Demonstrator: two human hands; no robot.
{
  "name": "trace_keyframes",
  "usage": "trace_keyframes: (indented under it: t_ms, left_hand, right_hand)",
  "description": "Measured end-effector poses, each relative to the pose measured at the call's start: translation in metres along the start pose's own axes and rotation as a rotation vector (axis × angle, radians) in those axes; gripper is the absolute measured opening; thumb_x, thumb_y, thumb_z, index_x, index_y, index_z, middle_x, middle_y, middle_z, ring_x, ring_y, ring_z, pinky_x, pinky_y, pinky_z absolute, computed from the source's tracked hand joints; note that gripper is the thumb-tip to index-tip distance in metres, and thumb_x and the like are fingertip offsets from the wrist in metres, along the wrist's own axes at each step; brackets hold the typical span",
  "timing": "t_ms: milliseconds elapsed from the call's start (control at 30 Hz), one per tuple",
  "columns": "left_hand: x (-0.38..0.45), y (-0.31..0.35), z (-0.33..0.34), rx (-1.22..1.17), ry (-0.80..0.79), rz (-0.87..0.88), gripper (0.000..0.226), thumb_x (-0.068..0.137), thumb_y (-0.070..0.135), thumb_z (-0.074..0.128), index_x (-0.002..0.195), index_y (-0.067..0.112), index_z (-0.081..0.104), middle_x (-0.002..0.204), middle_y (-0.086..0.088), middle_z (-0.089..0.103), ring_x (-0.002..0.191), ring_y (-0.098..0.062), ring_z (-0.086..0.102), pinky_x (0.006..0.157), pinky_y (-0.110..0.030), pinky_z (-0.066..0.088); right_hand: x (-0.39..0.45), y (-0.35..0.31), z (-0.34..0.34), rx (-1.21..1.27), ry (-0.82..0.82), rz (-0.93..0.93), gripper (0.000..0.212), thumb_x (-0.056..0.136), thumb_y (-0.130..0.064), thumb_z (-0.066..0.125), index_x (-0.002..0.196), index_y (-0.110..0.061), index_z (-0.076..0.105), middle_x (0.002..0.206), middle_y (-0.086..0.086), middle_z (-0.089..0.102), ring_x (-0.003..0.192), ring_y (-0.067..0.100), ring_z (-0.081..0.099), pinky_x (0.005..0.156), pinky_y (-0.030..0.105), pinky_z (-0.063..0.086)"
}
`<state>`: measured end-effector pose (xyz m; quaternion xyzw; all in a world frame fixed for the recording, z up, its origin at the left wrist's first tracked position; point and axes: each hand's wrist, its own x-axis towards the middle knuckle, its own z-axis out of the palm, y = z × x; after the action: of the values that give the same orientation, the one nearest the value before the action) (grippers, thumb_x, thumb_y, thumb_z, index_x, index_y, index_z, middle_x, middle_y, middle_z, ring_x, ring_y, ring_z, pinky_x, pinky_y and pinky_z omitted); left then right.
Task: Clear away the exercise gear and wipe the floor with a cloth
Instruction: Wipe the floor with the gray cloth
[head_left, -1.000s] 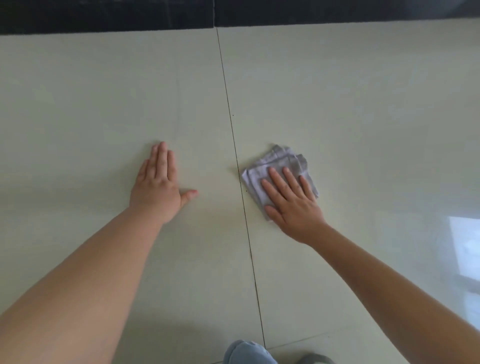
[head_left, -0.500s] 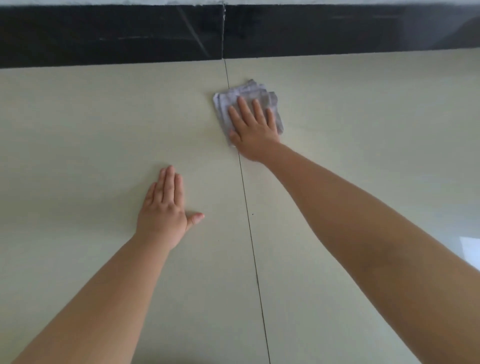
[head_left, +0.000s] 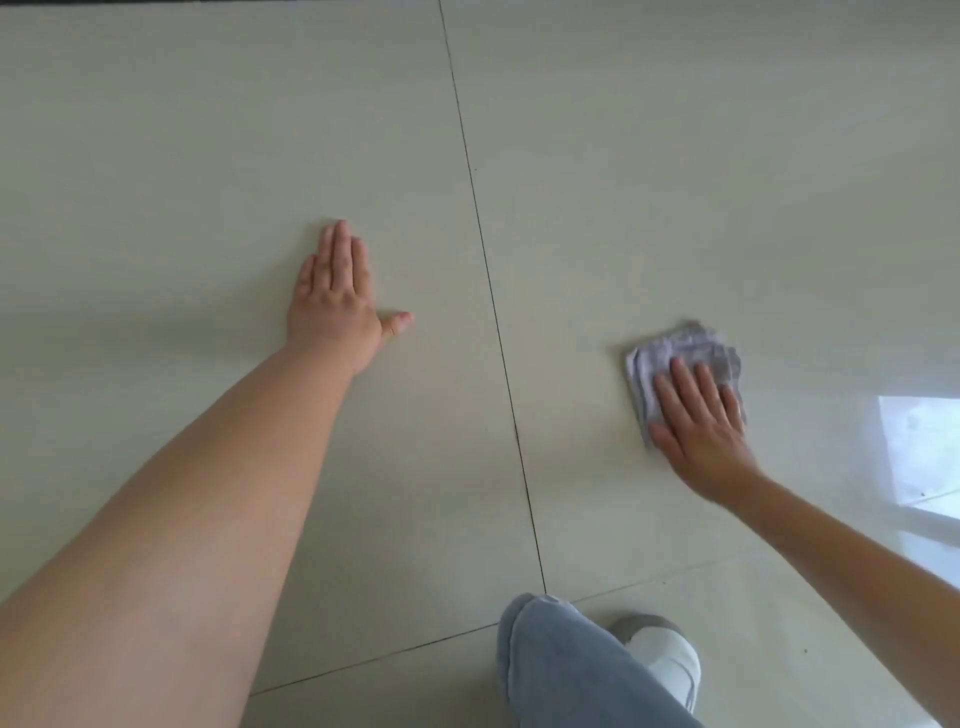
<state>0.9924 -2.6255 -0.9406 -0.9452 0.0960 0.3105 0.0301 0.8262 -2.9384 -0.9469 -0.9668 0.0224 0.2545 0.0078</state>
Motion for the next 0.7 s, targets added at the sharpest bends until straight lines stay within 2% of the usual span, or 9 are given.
trace_keyframes:
  t_ms: [67, 167, 300, 367, 433, 467, 533, 600, 700]
  left_hand:
    - [-0.003, 0.004, -0.004, 0.099, -0.015, -0.038, 0.086, 0.094, 0.054, 0.031, 0.148, 0.001, -0.009, 0.157, -0.012, -0.017, 0.147, -0.022, -0.015, 0.120, -0.033, -0.004]
    - [-0.012, 0.014, -0.009, 0.208, -0.015, -0.059, 0.079, 0.097, 0.051, 0.025, 0.148, 0.000, -0.008, 0.158, -0.013, -0.015, 0.147, -0.023, -0.014, 0.120, -0.035, -0.004]
    - [-0.033, 0.031, -0.011, 0.191, -0.023, 0.022, 0.069, 0.101, 0.035, 0.030, 0.148, -0.001, -0.005, 0.158, -0.014, -0.011, 0.147, -0.024, -0.010, 0.120, -0.035, -0.002]
    - [-0.042, 0.034, -0.018, 0.278, -0.054, 0.099, 0.065, 0.102, 0.032, 0.026, 0.148, -0.001, -0.006, 0.158, -0.014, -0.012, 0.147, -0.024, -0.011, 0.120, -0.034, 0.000]
    - [-0.050, 0.034, -0.032, 0.336, -0.070, 0.164, 0.063, 0.103, 0.031, 0.023, 0.148, -0.002, -0.006, 0.158, -0.014, -0.012, 0.147, -0.024, -0.011, 0.120, -0.034, 0.000]
    - [-0.054, 0.034, -0.040, 0.354, -0.067, 0.195, 0.063, 0.103, 0.031, 0.023, 0.148, -0.001, -0.006, 0.158, -0.014, -0.012, 0.147, -0.024, -0.011, 0.120, -0.034, -0.001]
    - [-0.063, 0.037, -0.057, 0.370, -0.049, 0.257, 0.064, 0.103, 0.031, 0.025, 0.149, 0.000, -0.005, 0.158, -0.013, -0.011, 0.148, -0.023, -0.010, 0.120, -0.033, -0.001]
    - [-0.069, 0.044, -0.071, 0.355, -0.051, 0.331, 0.063, 0.102, 0.032, 0.026, 0.149, 0.001, -0.004, 0.159, -0.012, -0.010, 0.148, -0.022, -0.010, 0.120, -0.033, -0.001]
    - [-0.078, 0.060, -0.087, 0.343, -0.066, 0.404, 0.063, 0.102, 0.034, 0.025, 0.150, 0.002, -0.002, 0.159, -0.012, -0.011, 0.148, -0.023, -0.009, 0.120, -0.034, 0.000]
  right_hand:
    - [0.030, -0.031, -0.019, 0.194, -0.054, 0.293, 0.067, 0.092, -0.052, 0.008, 0.149, -0.018, 0.004, 0.159, 0.006, -0.003, 0.146, 0.032, -0.002, 0.117, 0.048, 0.003]
    - [0.053, -0.095, -0.032, 0.197, -0.069, 0.143, 0.058, 0.096, -0.044, 0.011, 0.149, -0.023, 0.000, 0.158, 0.003, -0.010, 0.146, 0.029, -0.011, 0.117, 0.045, -0.007]
    - [-0.004, -0.133, 0.008, 0.018, -0.091, -0.164, 0.056, 0.092, -0.046, 0.013, 0.140, -0.029, 0.037, 0.144, 0.003, 0.046, 0.134, 0.035, 0.038, 0.115, 0.046, 0.012]
    - [-0.042, -0.113, 0.023, 0.018, -0.205, -0.103, 0.050, 0.098, -0.043, 0.002, 0.145, -0.035, 0.018, 0.137, -0.003, 0.052, 0.127, 0.029, 0.038, 0.113, 0.041, 0.009]
    - [-0.075, -0.080, 0.017, 0.029, -0.328, 0.066, 0.060, 0.094, -0.049, -0.011, 0.149, -0.029, 0.006, 0.144, -0.003, 0.041, 0.130, 0.032, 0.038, 0.113, 0.042, 0.023]
    - [-0.091, -0.063, 0.008, 0.034, -0.391, 0.174, 0.072, 0.088, -0.056, -0.017, 0.149, -0.022, 0.001, 0.150, -0.001, 0.021, 0.137, 0.032, 0.033, 0.113, 0.043, 0.026]
    - [-0.118, -0.030, -0.004, 0.059, -0.372, 0.304, 0.078, 0.084, -0.063, -0.008, 0.147, -0.018, -0.010, 0.151, -0.003, -0.017, 0.147, 0.026, 0.004, 0.118, 0.043, 0.013]
    - [-0.133, -0.018, -0.027, 0.100, -0.369, 0.397, 0.062, 0.098, -0.047, 0.016, 0.148, -0.022, -0.009, 0.156, -0.004, -0.019, 0.147, 0.020, -0.006, 0.120, 0.040, 0.006]
    - [-0.138, -0.019, -0.057, 0.016, -0.364, 0.347, 0.055, 0.101, -0.035, 0.023, 0.149, -0.020, 0.001, 0.159, 0.000, -0.008, 0.147, 0.020, 0.000, 0.119, 0.037, 0.008]
